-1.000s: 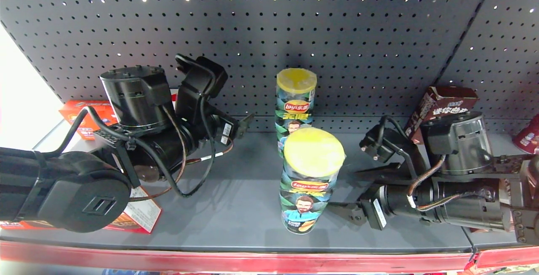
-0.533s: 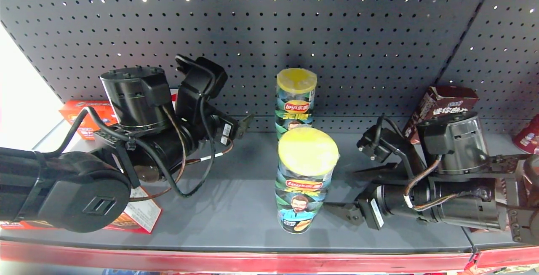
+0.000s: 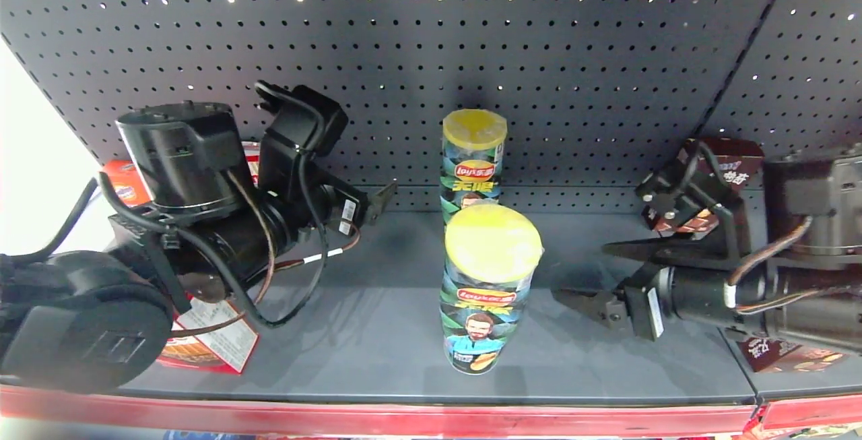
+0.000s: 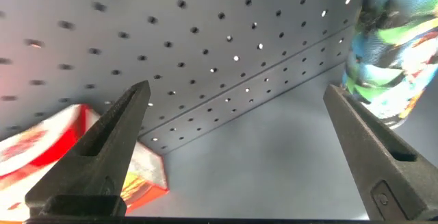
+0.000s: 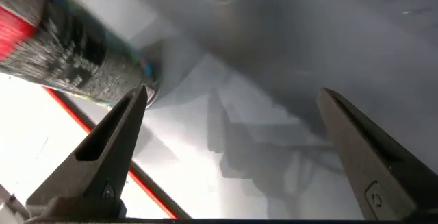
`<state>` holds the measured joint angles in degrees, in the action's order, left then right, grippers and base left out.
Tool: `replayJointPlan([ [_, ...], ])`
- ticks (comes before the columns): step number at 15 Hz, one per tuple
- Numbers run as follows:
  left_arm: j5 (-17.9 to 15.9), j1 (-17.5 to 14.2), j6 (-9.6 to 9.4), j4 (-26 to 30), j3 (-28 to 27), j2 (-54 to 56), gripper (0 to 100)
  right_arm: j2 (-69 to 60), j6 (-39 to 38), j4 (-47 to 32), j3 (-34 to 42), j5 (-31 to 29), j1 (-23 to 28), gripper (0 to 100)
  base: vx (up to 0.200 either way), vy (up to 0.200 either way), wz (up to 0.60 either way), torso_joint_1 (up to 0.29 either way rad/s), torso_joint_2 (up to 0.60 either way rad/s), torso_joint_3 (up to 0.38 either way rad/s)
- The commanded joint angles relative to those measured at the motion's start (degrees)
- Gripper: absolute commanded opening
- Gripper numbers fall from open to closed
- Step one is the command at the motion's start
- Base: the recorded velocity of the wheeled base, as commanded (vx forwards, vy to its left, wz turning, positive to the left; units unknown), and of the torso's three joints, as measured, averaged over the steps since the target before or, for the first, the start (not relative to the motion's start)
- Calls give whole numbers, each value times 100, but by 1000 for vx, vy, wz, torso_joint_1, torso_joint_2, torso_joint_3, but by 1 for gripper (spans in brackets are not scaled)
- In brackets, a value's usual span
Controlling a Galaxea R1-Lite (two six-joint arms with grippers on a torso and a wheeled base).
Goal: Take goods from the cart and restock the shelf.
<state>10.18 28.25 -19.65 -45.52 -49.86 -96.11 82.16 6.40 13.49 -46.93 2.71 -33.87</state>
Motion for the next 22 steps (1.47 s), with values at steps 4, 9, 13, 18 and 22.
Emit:
replayJointPlan([
  [4,28,32,-21,430,196,1156,100,-1906,2,241,659,-139,513,100,0,0,0,0,0,0],
  [9,37,58,-30,465,943,2439,100,-3769,-34,233,1397,-359,759,100,0,0,0,0,0,0],
  [13,37,67,-39,491,1954,3819,100,-5105,-34,233,2118,-350,811,100,0,0,0,0,0,0],
  [18,221,137,-39,676,3255,5603,100,-6555,-51,-181,2980,-332,811,100,0,0,0,0,0,0],
  [22,344,137,-56,2478,3342,7159,100,-7566,-51,-1095,3226,-332,803,100,0,0,0,0,0,0],
])
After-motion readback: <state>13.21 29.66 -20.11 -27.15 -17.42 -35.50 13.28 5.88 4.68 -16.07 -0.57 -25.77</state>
